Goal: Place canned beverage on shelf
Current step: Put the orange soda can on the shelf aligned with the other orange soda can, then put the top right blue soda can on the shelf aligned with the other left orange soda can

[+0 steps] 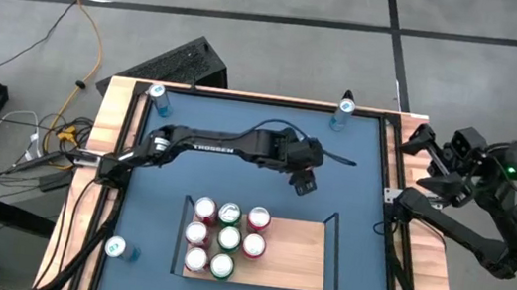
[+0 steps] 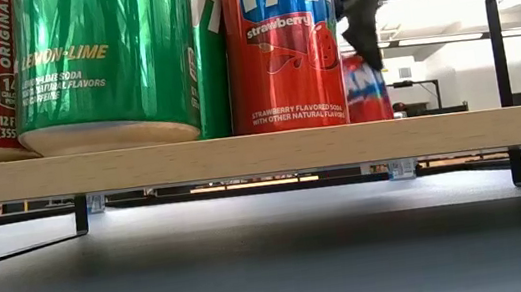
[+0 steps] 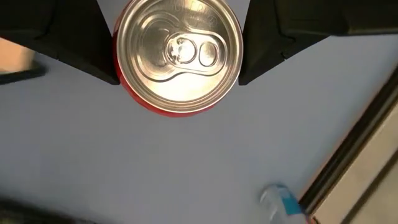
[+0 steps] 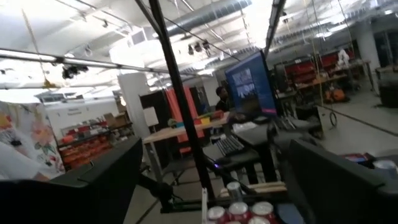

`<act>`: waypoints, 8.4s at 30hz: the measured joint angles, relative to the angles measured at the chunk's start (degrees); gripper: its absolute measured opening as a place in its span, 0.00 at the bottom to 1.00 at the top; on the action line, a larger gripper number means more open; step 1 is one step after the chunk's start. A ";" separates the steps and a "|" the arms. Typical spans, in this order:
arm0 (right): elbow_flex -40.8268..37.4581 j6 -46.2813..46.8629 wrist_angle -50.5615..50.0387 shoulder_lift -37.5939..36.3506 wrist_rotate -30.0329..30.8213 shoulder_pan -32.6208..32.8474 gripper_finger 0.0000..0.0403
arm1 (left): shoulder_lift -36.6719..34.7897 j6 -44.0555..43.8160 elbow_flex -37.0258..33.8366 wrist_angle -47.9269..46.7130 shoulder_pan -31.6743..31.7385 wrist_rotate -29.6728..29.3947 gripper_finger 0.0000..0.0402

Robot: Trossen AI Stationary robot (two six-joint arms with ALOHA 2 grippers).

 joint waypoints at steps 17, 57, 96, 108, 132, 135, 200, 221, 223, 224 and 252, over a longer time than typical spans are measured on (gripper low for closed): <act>-0.02 -15.37 -30.69 0.02 13.05 0.01 0.99 | -9.80 -4.19 0.07 0.34 -11.39 -4.98 0.71; -0.02 -8.57 -48.50 0.02 29.62 0.02 0.99 | -8.73 -25.76 -0.17 -6.82 -36.67 -18.44 0.71; -0.02 -10.78 -50.08 0.00 29.51 0.07 0.99 | -5.96 -34.42 -0.20 -17.87 -38.67 -15.38 0.70; -0.02 -10.91 -50.10 0.00 29.54 0.07 0.99 | -3.76 -33.00 -0.17 -16.41 -38.03 -12.23 0.70; -0.02 -10.89 -51.76 0.00 29.54 0.07 0.99 | -2.09 -33.96 -0.15 -19.78 -37.49 -12.89 0.72; -0.02 -10.88 -51.76 0.00 29.53 0.07 0.99 | -2.14 -33.65 -0.15 -19.10 -37.11 -11.50 0.74; 0.00 -22.48 -41.43 28.84 45.42 15.06 0.99 | -26.15 -35.70 0.11 -36.66 -36.82 -21.46 0.88; 20.48 -7.18 -50.36 55.60 77.35 6.56 0.99 | -39.44 -22.40 0.09 -40.96 -37.67 -29.35 0.88; 20.48 -6.25 -51.10 57.98 76.33 4.88 0.99 | -40.49 -22.50 0.09 -40.99 -37.66 -30.04 0.88; 20.46 -5.50 -51.74 59.17 76.14 4.14 0.99 | -40.96 -22.87 0.09 -40.98 -37.66 -30.76 0.88; 20.46 -9.23 -43.87 70.04 64.09 -8.84 0.94 | -42.49 -24.77 -0.17 -40.95 -31.17 -35.95 0.88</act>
